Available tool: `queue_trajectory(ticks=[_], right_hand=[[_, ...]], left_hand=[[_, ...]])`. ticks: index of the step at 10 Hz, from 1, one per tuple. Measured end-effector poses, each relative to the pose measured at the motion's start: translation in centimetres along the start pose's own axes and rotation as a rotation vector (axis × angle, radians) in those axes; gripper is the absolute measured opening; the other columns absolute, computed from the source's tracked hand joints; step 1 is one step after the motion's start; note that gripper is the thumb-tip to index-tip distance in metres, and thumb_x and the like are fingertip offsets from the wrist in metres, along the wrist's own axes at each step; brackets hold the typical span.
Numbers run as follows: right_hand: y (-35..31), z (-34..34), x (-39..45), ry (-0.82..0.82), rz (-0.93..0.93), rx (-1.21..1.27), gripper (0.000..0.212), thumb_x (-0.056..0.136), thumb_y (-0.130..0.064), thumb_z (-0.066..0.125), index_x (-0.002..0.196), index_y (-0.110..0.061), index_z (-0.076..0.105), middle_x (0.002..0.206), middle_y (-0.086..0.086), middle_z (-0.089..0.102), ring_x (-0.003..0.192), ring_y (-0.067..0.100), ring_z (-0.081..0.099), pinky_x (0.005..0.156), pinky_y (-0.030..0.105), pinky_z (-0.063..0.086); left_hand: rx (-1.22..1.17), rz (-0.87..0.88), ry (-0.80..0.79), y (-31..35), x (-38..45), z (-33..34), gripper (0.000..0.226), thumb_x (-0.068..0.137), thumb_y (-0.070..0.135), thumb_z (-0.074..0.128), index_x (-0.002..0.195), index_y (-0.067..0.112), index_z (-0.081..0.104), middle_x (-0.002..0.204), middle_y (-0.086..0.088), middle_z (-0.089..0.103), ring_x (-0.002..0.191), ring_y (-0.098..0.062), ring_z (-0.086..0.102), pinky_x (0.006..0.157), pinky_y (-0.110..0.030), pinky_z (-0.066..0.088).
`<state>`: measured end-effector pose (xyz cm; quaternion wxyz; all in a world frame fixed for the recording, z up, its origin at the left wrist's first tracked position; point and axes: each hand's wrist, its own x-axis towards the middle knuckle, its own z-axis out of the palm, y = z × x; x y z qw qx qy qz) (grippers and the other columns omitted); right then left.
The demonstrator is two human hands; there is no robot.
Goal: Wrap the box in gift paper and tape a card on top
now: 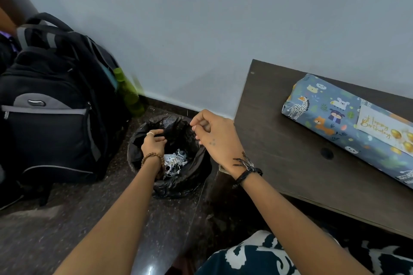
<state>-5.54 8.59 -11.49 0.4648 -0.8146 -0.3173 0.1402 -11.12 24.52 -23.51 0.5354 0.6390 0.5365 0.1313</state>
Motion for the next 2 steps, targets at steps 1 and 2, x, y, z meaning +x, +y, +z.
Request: queue_trajectory(ticks=[1, 2], right_hand=[[-0.13, -0.11, -0.03, -0.002, 0.006, -0.001, 0.015, 0.088, -0.011, 0.054, 0.084, -0.024, 0.062, 0.075, -0.007, 0.066, 0.062, 0.019, 0.065, 0.063, 0.042, 0.057], [-0.24, -0.02, 0.11, 0.001, 0.009, 0.003, 0.015, 0.088, -0.012, 0.055, 0.084, -0.025, 0.061, 0.073, -0.01, 0.064, 0.062, 0.018, 0.065, 0.062, 0.041, 0.057]], left_hand=[[0.042, 0.022, 0.05, -0.06, -0.41, -0.22, 0.037, 0.079, 0.001, 0.07, 0.114, 0.007, 0.057, 0.101, -0.013, 0.065, 0.093, -0.027, 0.063, 0.09, -0.04, 0.05], [-0.124, -0.039, 0.036, 0.44, -0.62, -0.13, 0.025, 0.084, 0.003, 0.066, 0.107, 0.003, 0.058, 0.087, -0.012, 0.064, 0.072, -0.023, 0.065, 0.074, -0.034, 0.055]])
